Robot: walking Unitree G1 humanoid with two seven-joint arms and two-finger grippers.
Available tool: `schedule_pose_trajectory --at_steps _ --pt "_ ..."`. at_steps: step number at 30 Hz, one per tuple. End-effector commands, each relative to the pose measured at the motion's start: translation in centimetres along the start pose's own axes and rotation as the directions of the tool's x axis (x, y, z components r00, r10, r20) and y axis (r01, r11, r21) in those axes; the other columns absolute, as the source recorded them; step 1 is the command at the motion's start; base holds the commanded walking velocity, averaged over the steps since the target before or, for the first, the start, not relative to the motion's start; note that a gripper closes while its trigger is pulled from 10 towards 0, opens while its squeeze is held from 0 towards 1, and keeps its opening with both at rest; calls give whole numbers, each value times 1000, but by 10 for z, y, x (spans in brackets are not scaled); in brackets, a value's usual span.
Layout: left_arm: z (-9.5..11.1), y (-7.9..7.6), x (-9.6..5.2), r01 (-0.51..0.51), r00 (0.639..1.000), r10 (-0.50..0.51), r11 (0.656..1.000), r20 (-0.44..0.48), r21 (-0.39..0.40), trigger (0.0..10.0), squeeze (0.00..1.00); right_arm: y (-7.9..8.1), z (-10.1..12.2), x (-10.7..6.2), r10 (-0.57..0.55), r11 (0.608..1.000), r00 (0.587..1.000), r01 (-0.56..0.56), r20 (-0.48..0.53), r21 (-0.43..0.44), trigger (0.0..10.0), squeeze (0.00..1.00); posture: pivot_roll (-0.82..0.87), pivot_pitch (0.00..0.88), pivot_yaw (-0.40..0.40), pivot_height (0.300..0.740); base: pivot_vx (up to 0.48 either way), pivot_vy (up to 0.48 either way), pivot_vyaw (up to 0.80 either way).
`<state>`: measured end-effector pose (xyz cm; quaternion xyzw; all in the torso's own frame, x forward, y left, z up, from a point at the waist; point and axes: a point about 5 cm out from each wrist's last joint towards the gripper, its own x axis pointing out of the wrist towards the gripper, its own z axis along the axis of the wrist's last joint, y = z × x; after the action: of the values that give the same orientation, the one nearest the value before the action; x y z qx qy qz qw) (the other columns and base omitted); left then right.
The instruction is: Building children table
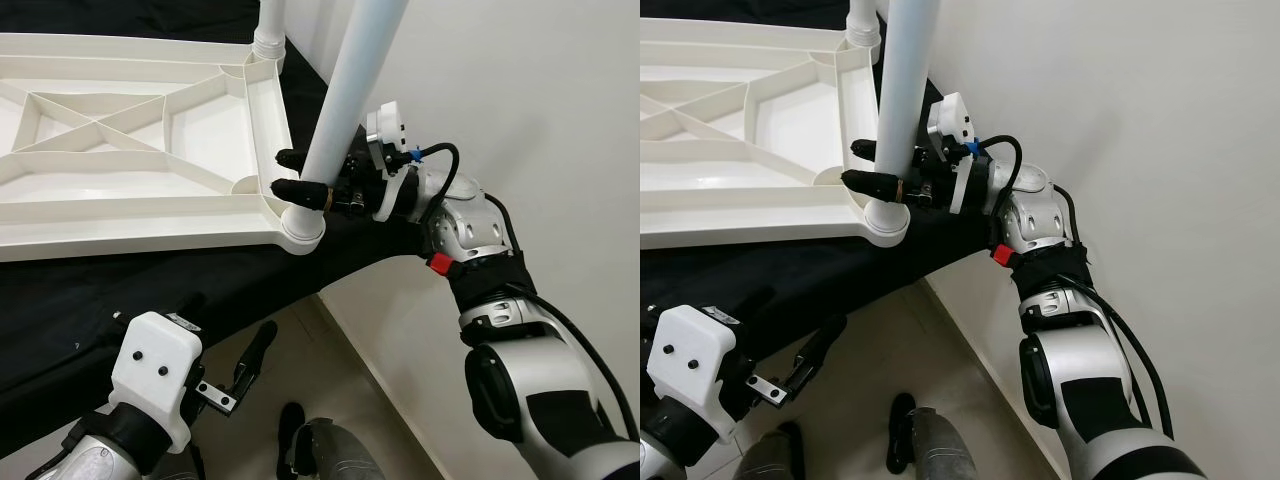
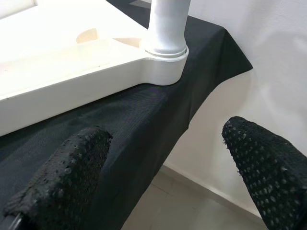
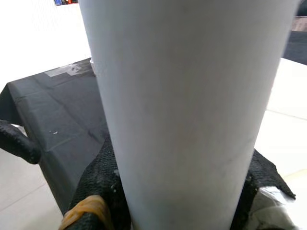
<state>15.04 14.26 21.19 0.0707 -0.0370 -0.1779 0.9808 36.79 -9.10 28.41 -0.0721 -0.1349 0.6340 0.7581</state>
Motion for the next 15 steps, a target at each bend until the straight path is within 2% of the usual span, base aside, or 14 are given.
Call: schedule_pose_trajectory --at_steps 1,2,5,6,8,9,10,11,12,13,14,15 --pt "-3 -4 -3 14 1000 -14 1000 -15 -21 10000 0 4 -21 -7 -101 994 992 104 -72 38 0 0 138 310 -241 740 0 0 0" --pt "-3 -5 -3 15 1000 -15 1000 -15 -22 10000 0 -4 -41 -12 -424 903 881 429 -209 -25 0 0 133 311 -256 740 0 0 0" --pt "-3 -5 -3 15 1000 -15 1000 -15 -22 10000 0 -4 -41 -12 -424 903 881 429 -209 -25 0 0 133 311 -256 740 0 0 0" --pt "-4 -5 -4 16 1000 -17 1000 -16 -24 10000 0 10 -66 -24 -636 764 713 635 -294 -114 0 0 115 304 -257 740 0 0 0" --pt "-4 -5 -4 16 1000 -17 1000 -16 -24 10000 0 10 -66 -24 -636 764 713 635 -294 -114 0 0 115 304 -257 740 0 0 0" --pt "-3 -4 -4 14 1000 -15 1000 -17 -26 10000 0 33 -84 -28 -720 679 599 711 -352 -180 0 0 105 301 -238 740 0 0 0" --pt "-3 -5 -2 22 1000 -23 999 -15 -32 10000 0 46 -90 -20 -755 631 545 754 -364 -180 0 0 104 276 -220 740 0 0 0" --pt "-3 -5 -2 22 1000 -23 999 -15 -32 10000 0 46 -90 -20 -755 631 545 754 -364 -180 0 0 104 276 -220 740 0 0 0" --pt "-2 -6 -1 30 999 -30 999 -11 -34 10000 0 54 -91 -9 -737 650 569 744 -365 -152 0 0 104 276 -220 740 0 0 0" --pt "0 -7 2 34 999 -34 999 1 -34 10000 0 50 -86 14 -683 713 637 688 -358 -136 0 0 115 265 -218 740 0 0 0" --pt "0 -7 2 34 999 -34 999 1 -34 10000 0 50 -86 14 -683 713 637 688 -358 -136 0 0 115 265 -218 740 0 0 0" --pt "0 -6 2 33 999 -33 999 2 -30 10000 0 49 -85 20 -652 744 665 654 -365 -138 0 0 115 266 -220 740 0 0 0"
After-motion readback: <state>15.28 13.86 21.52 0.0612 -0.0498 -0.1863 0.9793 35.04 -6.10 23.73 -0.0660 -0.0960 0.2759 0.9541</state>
